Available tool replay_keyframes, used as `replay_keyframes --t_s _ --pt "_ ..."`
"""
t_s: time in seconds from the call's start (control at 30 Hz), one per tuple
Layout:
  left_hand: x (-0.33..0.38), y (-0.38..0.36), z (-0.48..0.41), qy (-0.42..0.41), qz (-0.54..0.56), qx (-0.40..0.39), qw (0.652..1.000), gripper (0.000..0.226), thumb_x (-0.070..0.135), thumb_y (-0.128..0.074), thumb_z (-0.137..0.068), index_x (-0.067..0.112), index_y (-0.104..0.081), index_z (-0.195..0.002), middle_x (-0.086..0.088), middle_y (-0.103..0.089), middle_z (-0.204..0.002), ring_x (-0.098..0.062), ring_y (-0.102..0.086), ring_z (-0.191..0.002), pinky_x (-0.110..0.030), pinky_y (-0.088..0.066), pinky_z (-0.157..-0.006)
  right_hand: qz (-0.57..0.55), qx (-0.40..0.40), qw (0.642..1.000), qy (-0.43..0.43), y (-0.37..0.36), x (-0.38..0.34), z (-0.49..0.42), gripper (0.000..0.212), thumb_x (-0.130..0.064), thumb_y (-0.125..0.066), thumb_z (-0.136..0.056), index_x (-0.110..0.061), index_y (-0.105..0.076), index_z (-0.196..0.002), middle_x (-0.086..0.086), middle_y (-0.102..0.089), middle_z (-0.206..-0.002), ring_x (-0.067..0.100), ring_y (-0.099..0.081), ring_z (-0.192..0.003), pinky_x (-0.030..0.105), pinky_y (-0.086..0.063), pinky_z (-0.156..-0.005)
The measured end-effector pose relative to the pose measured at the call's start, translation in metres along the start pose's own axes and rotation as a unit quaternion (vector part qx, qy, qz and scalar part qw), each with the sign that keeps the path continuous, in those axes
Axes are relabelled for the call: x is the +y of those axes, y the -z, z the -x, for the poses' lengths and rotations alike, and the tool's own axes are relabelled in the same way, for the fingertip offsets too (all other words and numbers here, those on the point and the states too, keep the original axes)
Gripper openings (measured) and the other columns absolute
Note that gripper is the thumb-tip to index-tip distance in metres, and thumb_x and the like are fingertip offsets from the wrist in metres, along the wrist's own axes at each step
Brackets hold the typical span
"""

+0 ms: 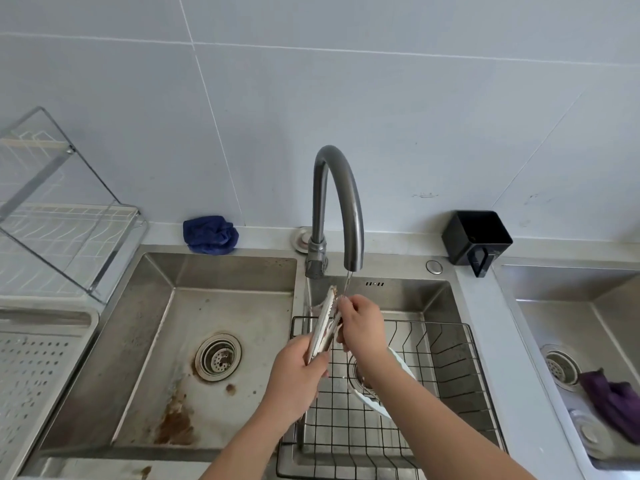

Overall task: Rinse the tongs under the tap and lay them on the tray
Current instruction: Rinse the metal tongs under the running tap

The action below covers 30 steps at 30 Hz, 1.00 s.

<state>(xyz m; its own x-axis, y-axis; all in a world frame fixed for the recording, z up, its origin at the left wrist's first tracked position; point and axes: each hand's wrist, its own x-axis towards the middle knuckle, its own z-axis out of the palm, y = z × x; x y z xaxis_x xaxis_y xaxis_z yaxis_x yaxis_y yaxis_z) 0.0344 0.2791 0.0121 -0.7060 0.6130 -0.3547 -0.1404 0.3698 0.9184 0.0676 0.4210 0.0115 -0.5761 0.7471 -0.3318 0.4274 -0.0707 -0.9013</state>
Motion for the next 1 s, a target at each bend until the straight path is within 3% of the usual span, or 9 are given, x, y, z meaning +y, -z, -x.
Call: replay_keyframes --t_s 0.13,0.23,0.33,0.4,0.5,0.63,0.7,0.83,1.0 --pt "0.001 0.002 -0.009 -0.009 -0.034 0.013 0.999 0.030 0.003 -0.058 -0.094 0.031 -0.069 -0.096 -0.011 -0.067 -0.085 -0.007 -0.067 -0.062 -0.022 -0.046 -0.048 -0.063 -0.035 0.997 -0.017 -0.003 0.000 0.002 0.012 -0.009 -0.055 -0.099 -0.014 -0.066 -0.094 -0.001 -0.064 -0.064 0.016 -0.056 -0.046 0.028 -0.045 -0.040" --pt "0.000 0.001 -0.013 -0.017 -0.048 0.005 0.999 0.023 0.005 -0.059 -0.093 0.025 -0.067 -0.087 -0.012 -0.065 -0.074 -0.005 -0.055 -0.046 -0.022 -0.041 -0.044 -0.048 0.010 0.999 -0.011 0.004 -0.004 -0.006 0.019 -0.019 -0.056 -0.102 -0.012 -0.067 -0.088 0.001 -0.061 -0.056 0.016 -0.055 -0.042 0.026 -0.042 -0.038" --pt "0.001 0.001 -0.017 -0.003 -0.016 0.015 1.000 0.027 0.001 -0.056 -0.094 0.024 -0.070 -0.095 -0.005 -0.065 -0.066 -0.007 -0.055 -0.043 -0.024 -0.042 -0.040 -0.074 -0.058 0.995 -0.010 0.000 -0.004 -0.001 0.007 -0.006 -0.062 -0.092 -0.009 -0.066 -0.095 0.001 -0.066 -0.063 0.015 -0.053 -0.044 0.028 -0.045 -0.041" --pt "0.002 0.003 -0.018 -0.001 -0.006 0.019 1.000 0.027 -0.001 -0.057 -0.094 0.022 -0.071 -0.098 -0.006 -0.065 -0.068 -0.008 -0.062 -0.050 -0.025 -0.046 -0.040 -0.065 -0.071 0.995 -0.011 0.000 -0.004 -0.001 0.005 -0.008 -0.064 -0.092 -0.003 -0.063 -0.094 0.003 -0.066 -0.065 0.015 -0.053 -0.043 0.027 -0.043 -0.040" --pt "0.002 0.004 -0.018 -0.006 0.006 0.012 1.000 0.025 0.001 -0.061 -0.093 0.022 -0.072 -0.096 -0.002 -0.067 -0.067 -0.015 -0.069 -0.061 -0.031 -0.050 -0.042 -0.048 -0.008 0.998 -0.025 0.005 -0.005 -0.008 0.034 -0.026 -0.058 -0.102 0.004 -0.060 -0.086 0.003 -0.057 -0.057 0.014 -0.054 -0.039 0.026 -0.040 -0.037" --pt "0.004 0.005 -0.019 -0.001 0.030 0.013 0.999 0.030 0.001 -0.058 -0.094 0.027 -0.072 -0.102 -0.005 -0.071 -0.074 -0.015 -0.067 -0.061 -0.035 -0.053 -0.046 -0.084 -0.070 0.994 -0.011 -0.002 -0.007 0.001 0.007 -0.006 -0.061 -0.092 0.000 -0.061 -0.096 0.004 -0.071 -0.064 0.014 -0.056 -0.045 0.027 -0.046 -0.041" --pt "0.004 0.007 -0.020 0.004 0.038 0.017 0.999 0.032 0.002 -0.058 -0.095 0.029 -0.072 -0.104 -0.006 -0.073 -0.080 -0.014 -0.070 -0.063 -0.034 -0.054 -0.047 -0.076 -0.070 0.995 -0.008 -0.003 -0.006 0.003 0.008 -0.006 -0.061 -0.092 0.000 -0.062 -0.097 0.009 -0.073 -0.069 0.016 -0.057 -0.046 0.028 -0.046 -0.041" --pt "0.002 0.006 -0.019 -0.004 0.014 0.004 1.000 0.028 0.003 -0.060 -0.094 0.026 -0.073 -0.101 -0.010 -0.073 -0.084 -0.015 -0.069 -0.064 -0.033 -0.054 -0.048 -0.079 -0.003 0.996 -0.026 0.003 -0.010 -0.005 0.036 -0.026 -0.053 -0.103 0.004 -0.066 -0.087 0.015 -0.069 -0.065 0.018 -0.058 -0.044 0.027 -0.043 -0.038" --pt "-0.002 0.007 -0.019 -0.001 0.014 0.011 1.000 0.027 0.004 -0.059 -0.095 0.026 -0.073 -0.102 -0.011 -0.074 -0.084 -0.015 -0.069 -0.063 -0.030 -0.052 -0.048 -0.121 -0.064 0.990 -0.029 0.002 -0.012 0.003 0.016 -0.002 -0.052 -0.094 -0.003 -0.067 -0.098 0.008 -0.074 -0.073 0.017 -0.058 -0.053 0.026 -0.047 -0.047"
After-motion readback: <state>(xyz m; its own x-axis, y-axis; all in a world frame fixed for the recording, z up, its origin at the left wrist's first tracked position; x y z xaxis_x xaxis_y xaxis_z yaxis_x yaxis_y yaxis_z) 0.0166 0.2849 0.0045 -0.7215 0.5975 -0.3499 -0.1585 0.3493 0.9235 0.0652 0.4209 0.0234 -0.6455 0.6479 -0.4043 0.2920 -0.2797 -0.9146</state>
